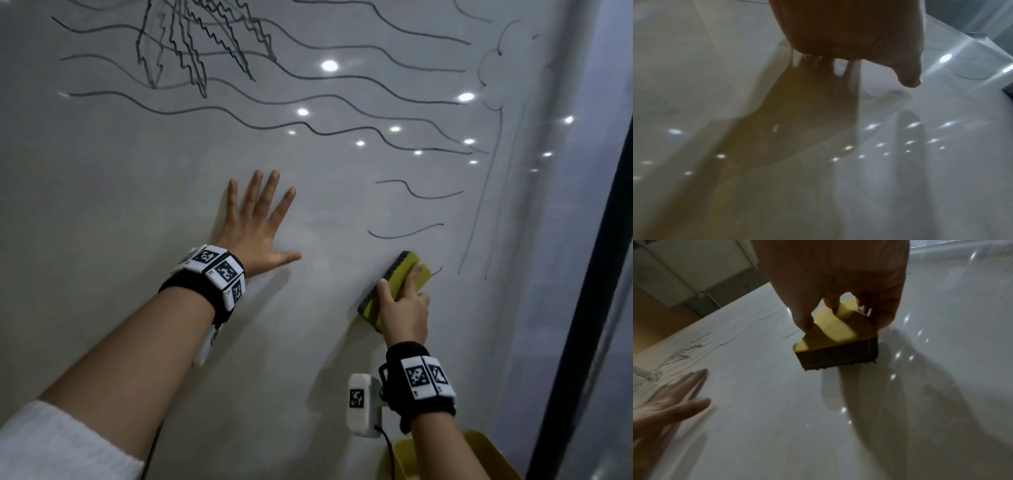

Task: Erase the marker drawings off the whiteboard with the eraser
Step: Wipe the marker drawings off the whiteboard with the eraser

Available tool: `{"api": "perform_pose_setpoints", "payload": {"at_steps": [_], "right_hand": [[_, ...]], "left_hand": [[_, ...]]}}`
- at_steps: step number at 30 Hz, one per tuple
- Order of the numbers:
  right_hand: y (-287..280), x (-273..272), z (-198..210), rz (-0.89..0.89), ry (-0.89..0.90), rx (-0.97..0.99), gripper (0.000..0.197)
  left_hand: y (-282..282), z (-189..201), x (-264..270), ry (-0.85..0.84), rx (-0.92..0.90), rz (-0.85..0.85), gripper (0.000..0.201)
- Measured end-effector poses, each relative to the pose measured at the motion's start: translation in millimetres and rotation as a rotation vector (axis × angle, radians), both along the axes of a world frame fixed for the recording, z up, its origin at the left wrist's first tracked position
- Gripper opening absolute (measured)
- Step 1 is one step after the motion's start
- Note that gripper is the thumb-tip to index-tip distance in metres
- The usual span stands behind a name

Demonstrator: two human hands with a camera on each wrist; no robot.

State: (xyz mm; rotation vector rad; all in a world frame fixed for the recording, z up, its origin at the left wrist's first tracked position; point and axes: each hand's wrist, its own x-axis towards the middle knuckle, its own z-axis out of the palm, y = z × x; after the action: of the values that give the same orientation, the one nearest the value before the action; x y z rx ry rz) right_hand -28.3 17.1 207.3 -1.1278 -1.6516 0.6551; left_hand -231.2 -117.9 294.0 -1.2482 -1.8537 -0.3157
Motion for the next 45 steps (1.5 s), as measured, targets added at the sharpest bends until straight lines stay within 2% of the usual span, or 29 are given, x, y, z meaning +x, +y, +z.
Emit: {"api": "perform_pose_setpoints", "payload": {"at_steps": [5,10,16,24,30,35,42,45], "right_hand": [[5,9,-9,-0.020,-0.105,0.074,0.072],[29,26,11,-0.085,0.031,-0.026,0.071],[1,7,-17,-0.035,-0.088,0.044,0.072],[14,15,4,-0.065,-0.059,0.012,0.070],[11,17,1,-0.134,-0.185,0.107,0.069],[40,33,32,-0.184,-0.065,0.035,0.067],[28,21,4,-0.145,-0.135,0.067,0.080],[48,40,13,-0.148,-0.058,-0.016,0.078]], "left_hand": [[3,0,9,-0.071,-0.044,0.053,0.118],[-3,5,10,-0.074,-0.070,0.040,0.122],[-1,4,11,-0.100,-0.109,0.046,0.120],[-1,5,11,-0.120,-0.114,0.026,0.120],[-3,4,9,-0.111,-0.115,0.011,0.118],[0,4,6,-0.100,-0.107,0.020,0.118],[1,1,2,-0.089,-0.079,-0.031,0.121],[2,2,3,-0.088,-0.088,-0.022,0.119]]}}
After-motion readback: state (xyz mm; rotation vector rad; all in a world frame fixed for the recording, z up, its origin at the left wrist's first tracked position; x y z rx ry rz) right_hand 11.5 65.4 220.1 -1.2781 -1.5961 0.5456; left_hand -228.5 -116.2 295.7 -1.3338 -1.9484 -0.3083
